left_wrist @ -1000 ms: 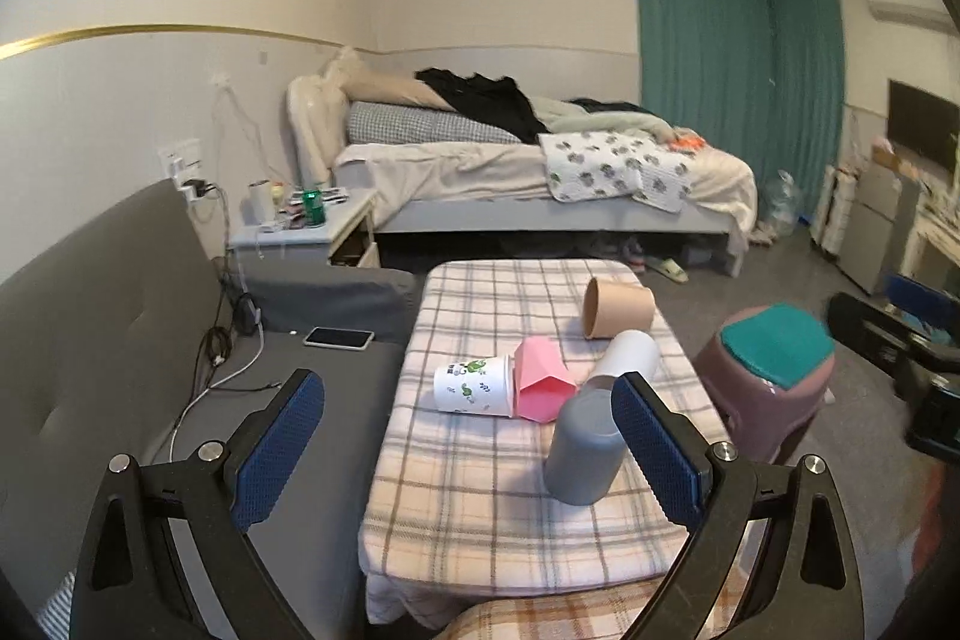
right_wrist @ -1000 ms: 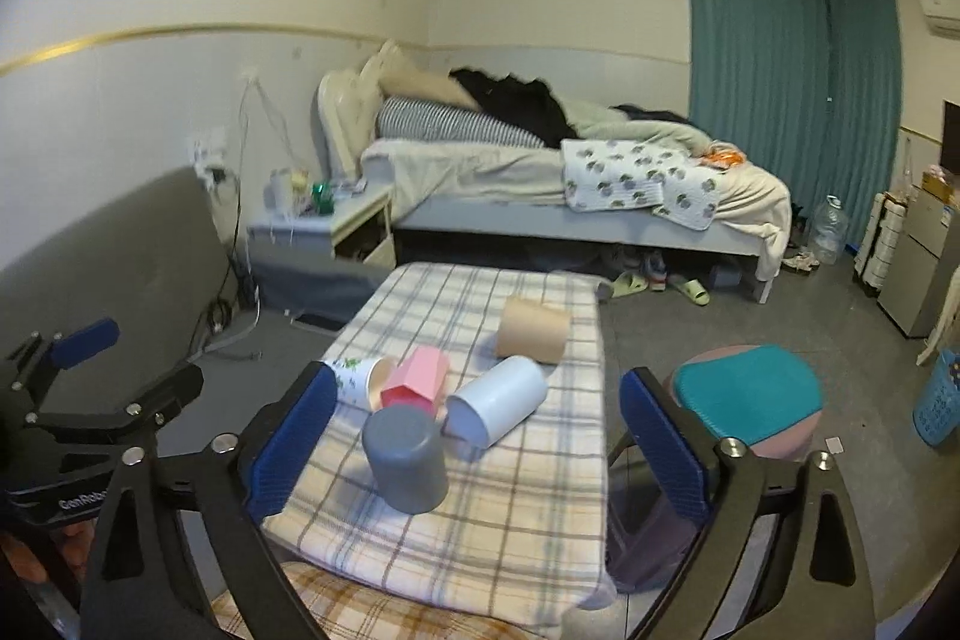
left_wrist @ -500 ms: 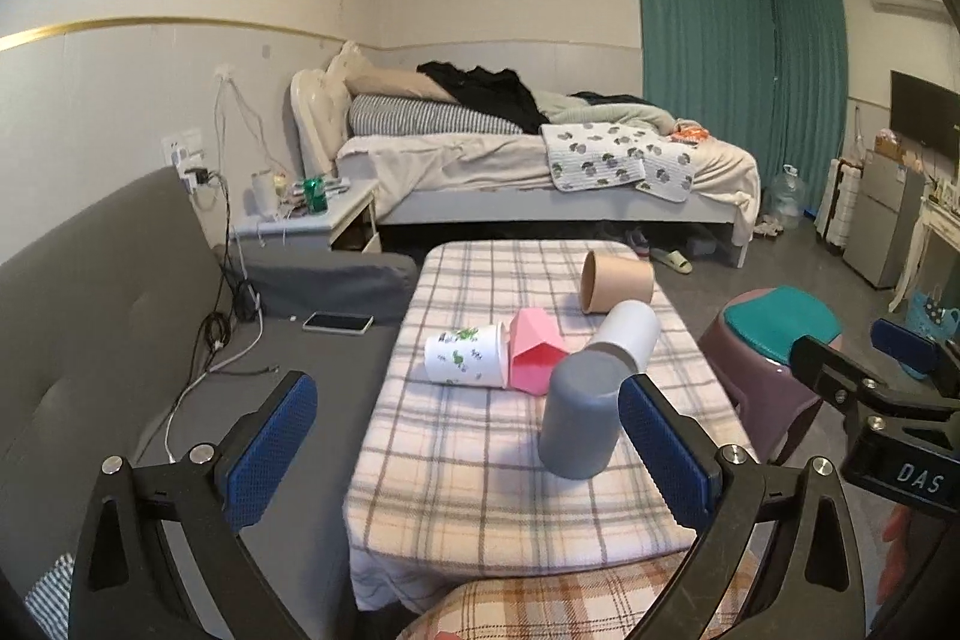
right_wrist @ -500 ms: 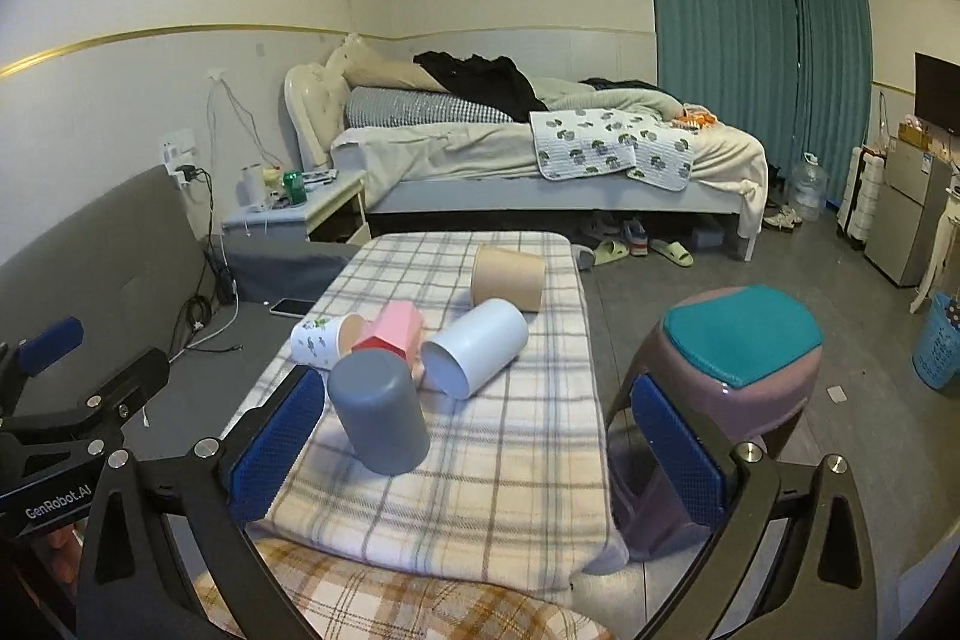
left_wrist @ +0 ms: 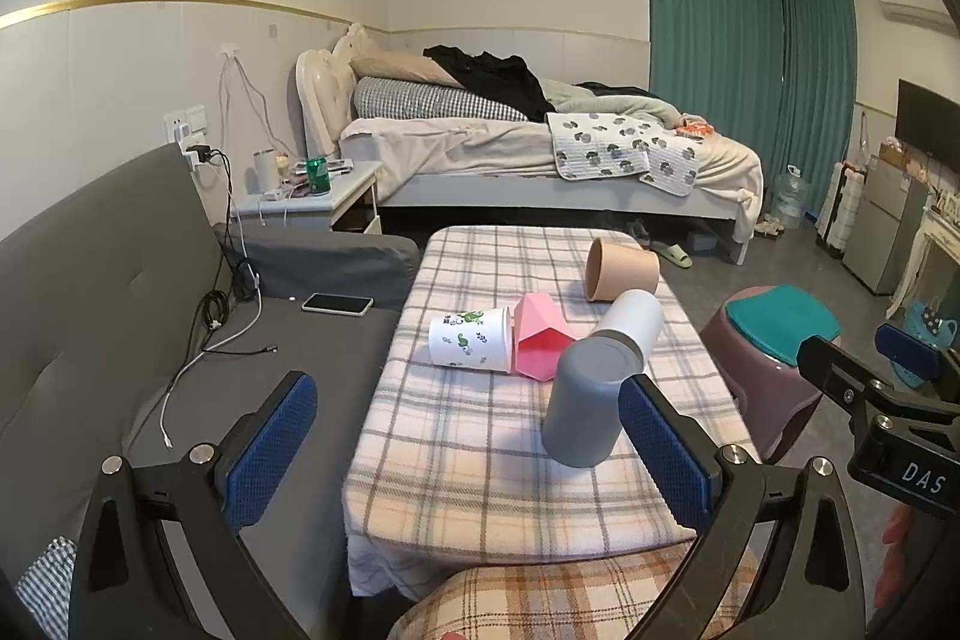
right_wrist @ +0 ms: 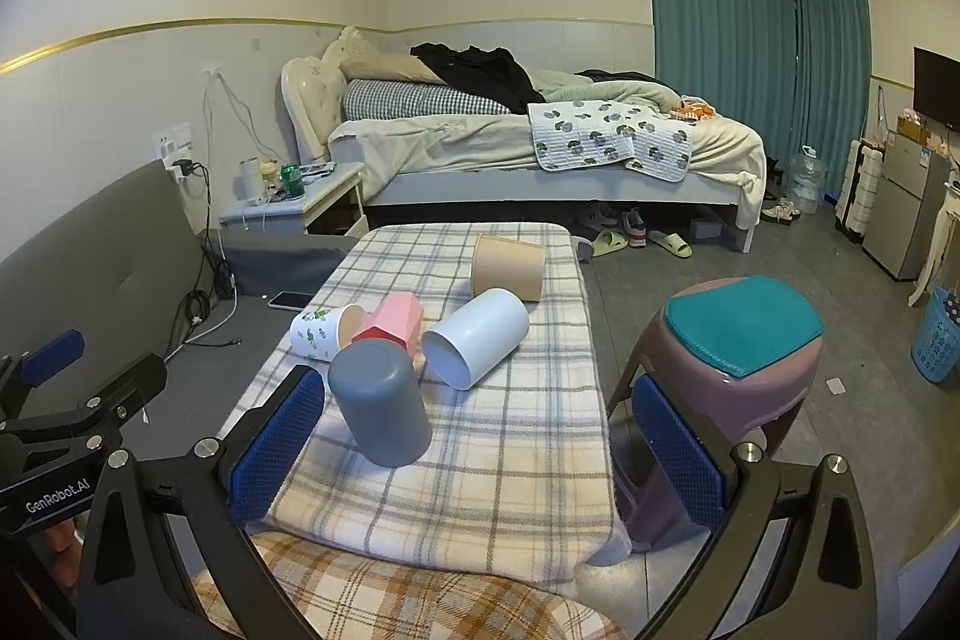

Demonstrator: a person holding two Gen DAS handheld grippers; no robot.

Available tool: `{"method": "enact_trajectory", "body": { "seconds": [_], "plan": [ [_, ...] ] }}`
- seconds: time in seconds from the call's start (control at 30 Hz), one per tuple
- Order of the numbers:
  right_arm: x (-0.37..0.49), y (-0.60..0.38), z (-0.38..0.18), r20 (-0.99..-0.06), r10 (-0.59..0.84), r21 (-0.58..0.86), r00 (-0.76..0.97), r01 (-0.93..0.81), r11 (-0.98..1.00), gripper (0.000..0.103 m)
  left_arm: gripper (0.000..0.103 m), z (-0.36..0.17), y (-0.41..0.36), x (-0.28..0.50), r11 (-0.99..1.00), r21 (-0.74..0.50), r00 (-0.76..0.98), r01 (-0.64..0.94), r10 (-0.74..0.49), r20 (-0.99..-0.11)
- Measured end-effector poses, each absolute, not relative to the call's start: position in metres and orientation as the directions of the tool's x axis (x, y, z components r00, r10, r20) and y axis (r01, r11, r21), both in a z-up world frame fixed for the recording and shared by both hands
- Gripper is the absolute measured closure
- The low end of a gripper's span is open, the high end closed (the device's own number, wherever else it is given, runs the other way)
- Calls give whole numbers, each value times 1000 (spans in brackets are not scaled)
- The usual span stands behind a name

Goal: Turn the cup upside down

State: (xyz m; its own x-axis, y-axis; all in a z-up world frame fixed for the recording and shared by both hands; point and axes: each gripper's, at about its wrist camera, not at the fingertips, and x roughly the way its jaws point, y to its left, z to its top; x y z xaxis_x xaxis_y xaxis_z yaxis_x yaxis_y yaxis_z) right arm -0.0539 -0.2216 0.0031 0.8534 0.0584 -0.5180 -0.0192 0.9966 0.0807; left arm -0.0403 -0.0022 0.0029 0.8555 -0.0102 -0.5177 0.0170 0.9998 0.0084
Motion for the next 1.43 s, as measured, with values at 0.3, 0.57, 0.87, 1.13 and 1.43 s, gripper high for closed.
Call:
{"method": "enact_trajectory", "body": {
  "seconds": [0.3,0.57,0.87,1.13,1.43],
  "plan": [
    [-52,-222,0,-531,47,72,846,-10,997,0,0,1,-1,-41,1000,1,855,17,-14,-518],
    [-52,-222,-2,-535,41,69,844,-5,998,0,0,0,-5,-43,999,15,855,34,-21,-518],
    [-53,-221,-1,-537,44,68,842,-8,998,0,0,-1,-4,-43,999,11,854,32,-22,-519],
    [-53,-221,-1,-538,45,69,842,-9,998,0,0,-1,-3,-43,999,9,854,31,-22,-520],
    [-52,-220,-2,-541,47,70,840,-11,998,0,0,-5,-1,-43,1000,3,848,16,-12,-530]
  ]
}}
